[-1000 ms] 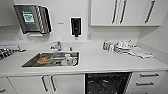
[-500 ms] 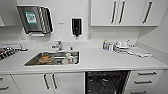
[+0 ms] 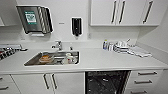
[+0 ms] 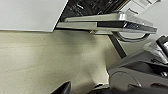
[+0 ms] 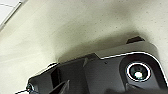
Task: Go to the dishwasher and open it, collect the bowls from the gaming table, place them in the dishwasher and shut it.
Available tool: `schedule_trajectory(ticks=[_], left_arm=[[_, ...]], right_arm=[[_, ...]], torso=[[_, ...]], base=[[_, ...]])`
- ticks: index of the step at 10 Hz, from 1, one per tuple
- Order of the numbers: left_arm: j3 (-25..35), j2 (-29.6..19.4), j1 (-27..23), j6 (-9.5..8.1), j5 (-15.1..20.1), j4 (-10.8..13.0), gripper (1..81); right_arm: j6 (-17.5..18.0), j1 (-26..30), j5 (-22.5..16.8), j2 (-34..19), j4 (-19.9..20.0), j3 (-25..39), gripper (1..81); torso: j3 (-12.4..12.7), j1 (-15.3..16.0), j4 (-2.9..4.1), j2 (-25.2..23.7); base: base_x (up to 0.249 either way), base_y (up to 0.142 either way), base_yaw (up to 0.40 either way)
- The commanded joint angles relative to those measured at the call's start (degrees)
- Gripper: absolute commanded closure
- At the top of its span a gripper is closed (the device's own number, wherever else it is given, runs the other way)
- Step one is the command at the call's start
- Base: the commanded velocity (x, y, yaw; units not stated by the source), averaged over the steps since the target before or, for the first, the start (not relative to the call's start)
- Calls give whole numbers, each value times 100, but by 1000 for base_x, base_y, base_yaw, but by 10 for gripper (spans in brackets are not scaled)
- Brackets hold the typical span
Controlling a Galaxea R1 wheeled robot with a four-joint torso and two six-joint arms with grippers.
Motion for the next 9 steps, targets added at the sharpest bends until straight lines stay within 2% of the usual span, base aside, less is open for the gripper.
schedule_trajectory(ticks=[1, 4, 6, 9], left_arm=[[-1621, 1213, 577, -28, 112, -4, 10], [-2616, 1962, 903, -318, 120, 5, 10], [-3082, 2365, 1078, -345, 112, -13, 10], [-4082, 3138, 1290, -388, 112, -48, 10]], right_arm=[[-37, -121, 409, 781, -665, -1164, 10], [-36, -446, 875, 1186, -1096, -1807, 10], [-36, -613, 1016, 1501, -1193, -2315, 10], [-36, -824, 1043, 2327, -1412, -3457, 10]], torso=[[0, 0, 0, 0], [0, 0, 0, 0], [0, 0, 0, 0], [0, 0, 0, 0]], base=[[0, 0, 0], [0, 0, 0], [0, 0, 0], [0, 0, 0]])
